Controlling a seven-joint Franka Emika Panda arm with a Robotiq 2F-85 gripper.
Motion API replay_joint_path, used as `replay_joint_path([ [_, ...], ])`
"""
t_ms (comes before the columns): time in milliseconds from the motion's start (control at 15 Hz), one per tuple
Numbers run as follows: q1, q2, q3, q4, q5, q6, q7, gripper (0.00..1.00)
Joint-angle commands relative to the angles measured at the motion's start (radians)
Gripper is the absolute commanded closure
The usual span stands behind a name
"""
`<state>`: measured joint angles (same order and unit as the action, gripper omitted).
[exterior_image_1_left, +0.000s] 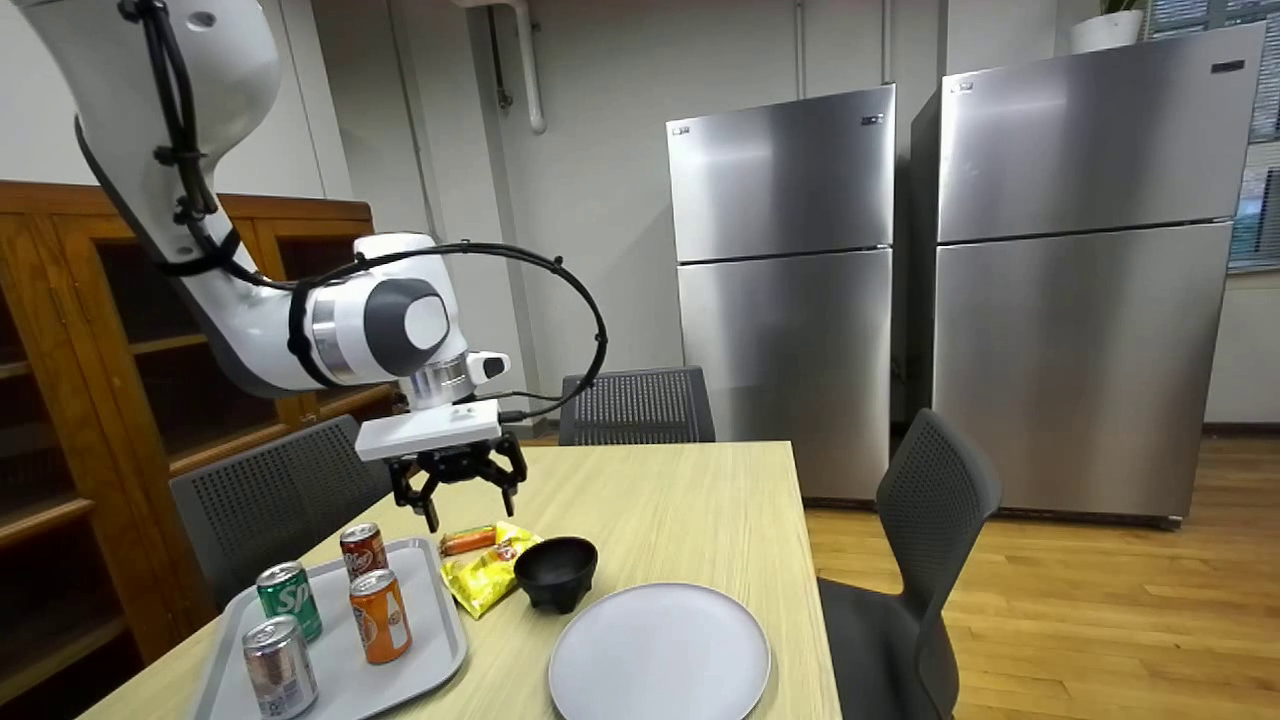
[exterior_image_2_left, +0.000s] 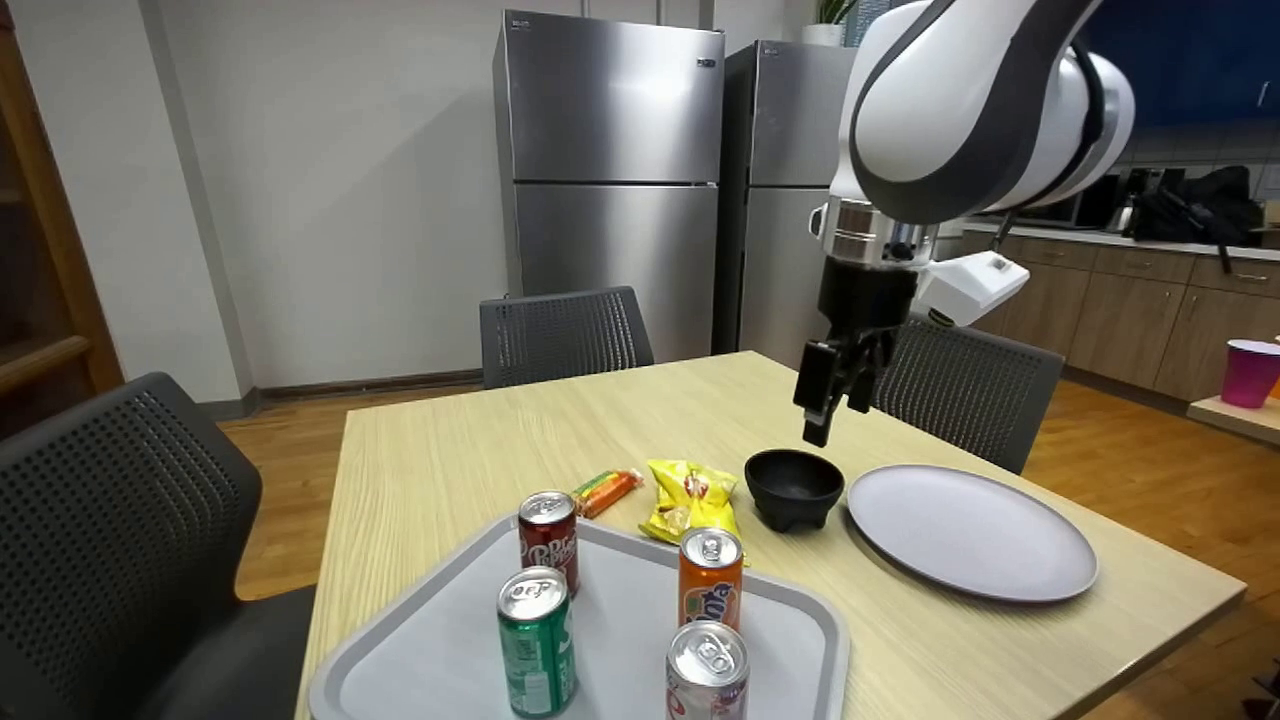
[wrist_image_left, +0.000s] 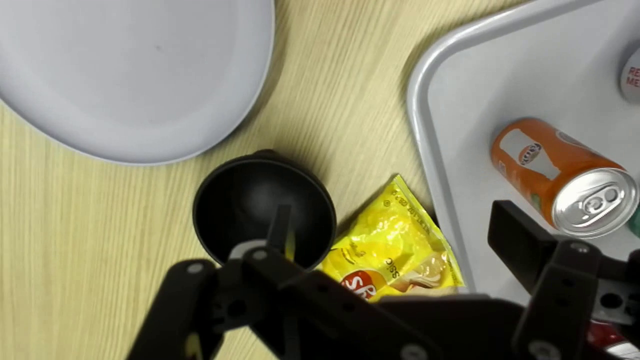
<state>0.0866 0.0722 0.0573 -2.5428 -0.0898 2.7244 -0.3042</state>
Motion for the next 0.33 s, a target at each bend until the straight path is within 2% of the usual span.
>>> replay_joint_path([
  [0,-0.015,-0.002,0.005,0.001,-0.002,-0.007,0.001,0.00],
  [267,-0.020,-0.003,0.002,0.001,-0.003,-0.013,0.002,0.00],
])
